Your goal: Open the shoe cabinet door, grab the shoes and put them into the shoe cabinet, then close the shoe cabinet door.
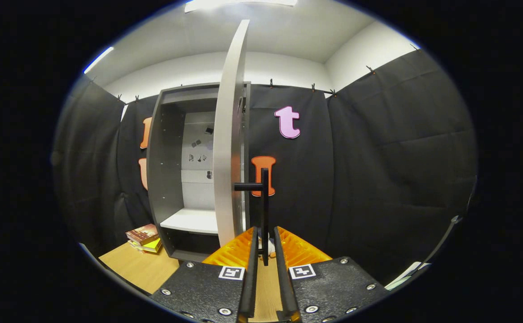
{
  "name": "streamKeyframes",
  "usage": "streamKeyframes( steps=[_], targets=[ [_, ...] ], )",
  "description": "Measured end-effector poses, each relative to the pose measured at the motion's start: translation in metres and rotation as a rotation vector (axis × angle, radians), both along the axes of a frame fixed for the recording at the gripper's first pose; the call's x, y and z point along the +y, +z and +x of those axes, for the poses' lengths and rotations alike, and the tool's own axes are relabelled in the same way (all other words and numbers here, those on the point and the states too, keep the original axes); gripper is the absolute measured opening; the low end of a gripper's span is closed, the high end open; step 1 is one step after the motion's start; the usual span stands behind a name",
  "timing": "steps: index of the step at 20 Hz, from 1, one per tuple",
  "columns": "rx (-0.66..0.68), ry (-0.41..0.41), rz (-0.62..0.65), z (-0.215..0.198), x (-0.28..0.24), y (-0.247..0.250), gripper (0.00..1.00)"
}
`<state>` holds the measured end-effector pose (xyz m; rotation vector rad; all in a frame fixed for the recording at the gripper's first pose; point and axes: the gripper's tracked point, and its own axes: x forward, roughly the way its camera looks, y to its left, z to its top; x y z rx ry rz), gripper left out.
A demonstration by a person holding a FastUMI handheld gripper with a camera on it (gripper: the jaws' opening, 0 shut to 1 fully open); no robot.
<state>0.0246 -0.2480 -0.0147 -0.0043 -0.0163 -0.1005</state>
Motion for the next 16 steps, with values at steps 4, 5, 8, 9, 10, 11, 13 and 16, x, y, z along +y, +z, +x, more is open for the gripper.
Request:
streamKeyframes(
  steps=[4, 5, 8, 9, 10, 11, 13, 16],
  targets=[
    [-0.018, -0.013, -0.009, -0.015, 0.004, 0.006, 0.22],
    [-0.022, -0.018, -0.013, -0.018, 0.006, 0.009, 0.22],
    [-0.026, -0.037, -0.003, -0.03, 0.011, 0.014, 0.22],
    [-0.032, -0.033, 0.002, -0.037, 0.014, 0.02, 0.22],
    [-0.033, -0.037, -0.001, -0.043, 0.017, 0.023, 0.22],
    [-0.035, -0.04, -0.009, -0.046, 0.022, 0.025, 0.23],
    [-0.041, -0.04, -0.026, -0.05, 0.039, 0.029, 0.23],
    [-0.05, -0.015, -0.034, -0.049, 0.077, 0.038, 0.24]
  ],
)
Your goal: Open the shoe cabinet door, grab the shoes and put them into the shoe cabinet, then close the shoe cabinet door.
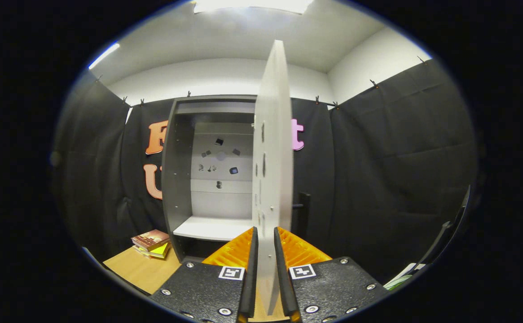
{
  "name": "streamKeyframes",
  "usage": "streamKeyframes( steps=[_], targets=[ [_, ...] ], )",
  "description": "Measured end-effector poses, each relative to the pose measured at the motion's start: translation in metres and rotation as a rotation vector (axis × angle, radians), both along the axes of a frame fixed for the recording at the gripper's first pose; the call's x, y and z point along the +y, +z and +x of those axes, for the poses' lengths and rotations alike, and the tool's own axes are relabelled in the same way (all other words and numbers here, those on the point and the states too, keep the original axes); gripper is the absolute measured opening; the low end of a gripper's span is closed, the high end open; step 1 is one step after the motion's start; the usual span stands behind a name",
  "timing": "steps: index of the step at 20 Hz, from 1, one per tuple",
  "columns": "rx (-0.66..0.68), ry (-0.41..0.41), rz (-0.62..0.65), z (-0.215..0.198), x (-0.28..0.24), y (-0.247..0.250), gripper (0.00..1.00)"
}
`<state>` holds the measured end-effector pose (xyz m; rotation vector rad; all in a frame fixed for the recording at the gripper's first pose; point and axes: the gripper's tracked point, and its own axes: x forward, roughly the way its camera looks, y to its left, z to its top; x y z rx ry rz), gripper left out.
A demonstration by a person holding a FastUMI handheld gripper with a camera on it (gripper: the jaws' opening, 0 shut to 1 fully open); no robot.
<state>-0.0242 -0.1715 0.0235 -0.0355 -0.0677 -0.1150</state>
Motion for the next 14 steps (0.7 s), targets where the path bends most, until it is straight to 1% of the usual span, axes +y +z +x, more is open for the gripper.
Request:
streamKeyframes(
  steps=[1, 2, 3, 4, 7, 10, 11, 14],
  targets=[
    [-0.004, 0.011, -0.001, -0.001, 0.012, 0.004, 0.25],
    [-0.007, 0.02, -0.003, -0.001, 0.024, 0.007, 0.28],
    [-0.009, 0.029, -0.006, 0.0, 0.038, 0.008, 0.34],
    [-0.014, 0.04, -0.012, 0.001, 0.054, 0.01, 0.38],
    [-0.034, 0.06, -0.02, 0.006, 0.092, 0.013, 0.67],
    [-0.048, 0.091, -0.004, 0.013, 0.124, 0.016, 0.88],
    [-0.044, 0.101, 0.003, 0.016, 0.133, 0.015, 0.92],
    [-0.038, 0.118, 0.024, 0.018, 0.147, 0.013, 0.93]
  ],
)
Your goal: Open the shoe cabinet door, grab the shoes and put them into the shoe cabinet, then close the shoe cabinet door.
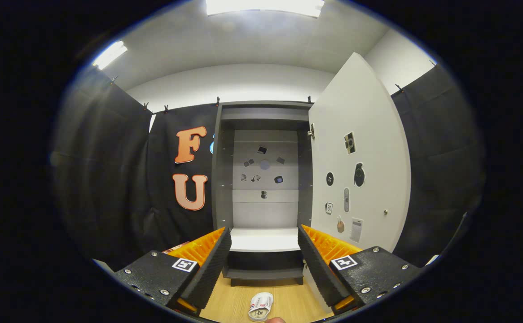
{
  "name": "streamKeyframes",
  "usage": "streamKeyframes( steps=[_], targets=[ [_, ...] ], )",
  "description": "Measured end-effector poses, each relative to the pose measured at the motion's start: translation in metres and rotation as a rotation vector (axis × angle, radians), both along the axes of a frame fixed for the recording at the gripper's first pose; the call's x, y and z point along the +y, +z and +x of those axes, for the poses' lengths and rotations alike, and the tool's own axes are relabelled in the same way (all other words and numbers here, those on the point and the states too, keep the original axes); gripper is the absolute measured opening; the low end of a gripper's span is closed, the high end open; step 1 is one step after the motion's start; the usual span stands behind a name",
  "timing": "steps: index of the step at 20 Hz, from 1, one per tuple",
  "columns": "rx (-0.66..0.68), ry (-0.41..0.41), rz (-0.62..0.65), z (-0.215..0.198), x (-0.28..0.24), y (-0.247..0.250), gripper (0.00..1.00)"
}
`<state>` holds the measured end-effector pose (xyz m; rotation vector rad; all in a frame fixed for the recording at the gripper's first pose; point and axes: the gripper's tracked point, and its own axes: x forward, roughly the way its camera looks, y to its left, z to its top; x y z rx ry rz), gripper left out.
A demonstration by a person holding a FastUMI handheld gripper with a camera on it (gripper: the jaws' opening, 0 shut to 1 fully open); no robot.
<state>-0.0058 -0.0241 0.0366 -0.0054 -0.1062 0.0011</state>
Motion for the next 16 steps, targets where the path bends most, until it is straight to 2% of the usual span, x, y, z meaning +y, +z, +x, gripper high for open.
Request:
streamKeyframes(
  steps=[11, 16],
  targets=[
    [0.046, -0.02, 0.012, 0.017, 0.026, -0.022, 0.93],
    [0.11, -0.034, 0.004, 0.027, 0.029, -0.057, 0.93]
  ],
)
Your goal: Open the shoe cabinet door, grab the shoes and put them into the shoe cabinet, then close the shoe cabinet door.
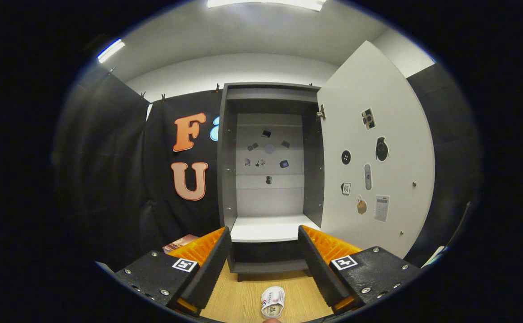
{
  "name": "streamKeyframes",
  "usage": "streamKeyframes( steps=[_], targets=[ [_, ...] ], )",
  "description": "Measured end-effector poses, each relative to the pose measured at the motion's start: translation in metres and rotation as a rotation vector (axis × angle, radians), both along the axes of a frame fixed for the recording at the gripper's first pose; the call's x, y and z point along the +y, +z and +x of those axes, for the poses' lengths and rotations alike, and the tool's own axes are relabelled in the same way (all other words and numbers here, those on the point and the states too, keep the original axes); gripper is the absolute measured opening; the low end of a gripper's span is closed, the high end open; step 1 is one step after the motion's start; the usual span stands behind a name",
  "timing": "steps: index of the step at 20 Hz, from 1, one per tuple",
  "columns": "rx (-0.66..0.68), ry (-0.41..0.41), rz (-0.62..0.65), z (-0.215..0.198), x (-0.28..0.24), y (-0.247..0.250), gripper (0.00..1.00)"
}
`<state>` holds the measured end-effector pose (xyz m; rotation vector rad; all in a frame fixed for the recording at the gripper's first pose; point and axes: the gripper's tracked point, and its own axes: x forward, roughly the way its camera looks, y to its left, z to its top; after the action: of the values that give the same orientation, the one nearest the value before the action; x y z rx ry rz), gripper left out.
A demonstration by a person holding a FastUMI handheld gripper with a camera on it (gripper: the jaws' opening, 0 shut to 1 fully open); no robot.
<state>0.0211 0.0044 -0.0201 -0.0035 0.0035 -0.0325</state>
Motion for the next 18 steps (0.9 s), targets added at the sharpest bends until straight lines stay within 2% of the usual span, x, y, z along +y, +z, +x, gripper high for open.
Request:
streamKeyframes(
  steps=[10, 18],
  targets=[
    [0.351, -0.001, 0.094, 0.029, -0.001, -0.166, 0.93],
    [0.623, 0.006, 0.16, 0.035, 0.01, -0.295, 0.94]
  ],
)
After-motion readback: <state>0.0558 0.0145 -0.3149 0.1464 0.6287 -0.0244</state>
